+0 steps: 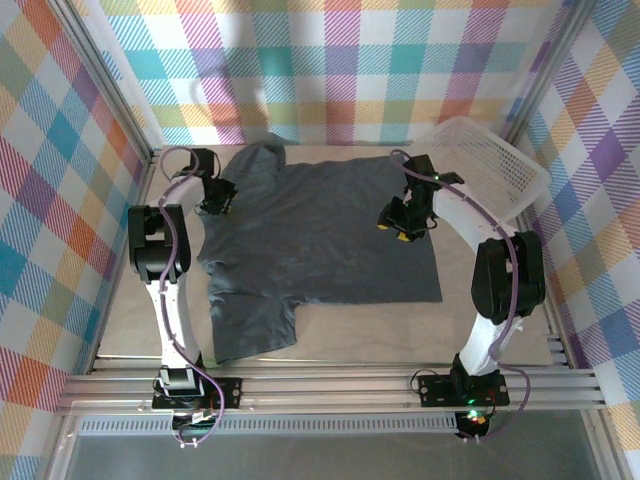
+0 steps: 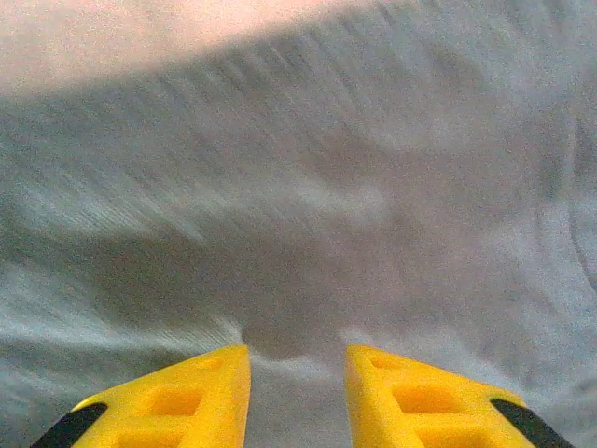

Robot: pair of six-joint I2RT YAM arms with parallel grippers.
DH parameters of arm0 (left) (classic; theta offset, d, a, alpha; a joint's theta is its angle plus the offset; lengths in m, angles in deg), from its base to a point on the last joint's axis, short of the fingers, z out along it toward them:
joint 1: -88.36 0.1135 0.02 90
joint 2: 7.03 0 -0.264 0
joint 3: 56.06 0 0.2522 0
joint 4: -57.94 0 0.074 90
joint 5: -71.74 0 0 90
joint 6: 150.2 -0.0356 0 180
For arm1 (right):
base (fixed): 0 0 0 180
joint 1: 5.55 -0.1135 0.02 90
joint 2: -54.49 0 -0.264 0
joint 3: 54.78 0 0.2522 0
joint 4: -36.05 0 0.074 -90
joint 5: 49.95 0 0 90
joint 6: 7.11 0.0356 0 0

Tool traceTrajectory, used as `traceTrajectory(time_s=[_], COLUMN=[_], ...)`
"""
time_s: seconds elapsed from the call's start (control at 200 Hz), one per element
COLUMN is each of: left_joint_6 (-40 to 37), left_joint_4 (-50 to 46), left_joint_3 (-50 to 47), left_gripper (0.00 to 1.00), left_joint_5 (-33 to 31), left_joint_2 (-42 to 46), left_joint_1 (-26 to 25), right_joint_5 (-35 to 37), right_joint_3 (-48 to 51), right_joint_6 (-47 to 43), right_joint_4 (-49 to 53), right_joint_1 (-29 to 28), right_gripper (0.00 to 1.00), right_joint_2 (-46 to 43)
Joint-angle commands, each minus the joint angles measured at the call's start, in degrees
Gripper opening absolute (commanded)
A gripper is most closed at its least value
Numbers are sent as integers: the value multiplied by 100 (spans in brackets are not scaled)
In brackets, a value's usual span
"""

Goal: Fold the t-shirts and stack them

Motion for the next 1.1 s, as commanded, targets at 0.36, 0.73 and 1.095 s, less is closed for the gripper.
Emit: traceTrajectory(time_s=[0.36,0.73,1.095], left_joint_6=[-380,-607,-1314], left_joint_4=[3,-507,-1467], left_joint_3=[-28,-1302,1577], left_gripper=[53,43,42], left_joint_5=[267,544,633], left_joint_2=[321,917,-1143], left_joint_1=[404,49,106], right_joint_5=[94,475,506], right_joint_3=[-866,-1744,-3134], right_joint_6=[-30,-259,-321], right_joint_4=[325,650,1491], right_joint_1=[-71,-23,143], right_gripper=[49,48,48], right_joint_2=[1390,2366,3445])
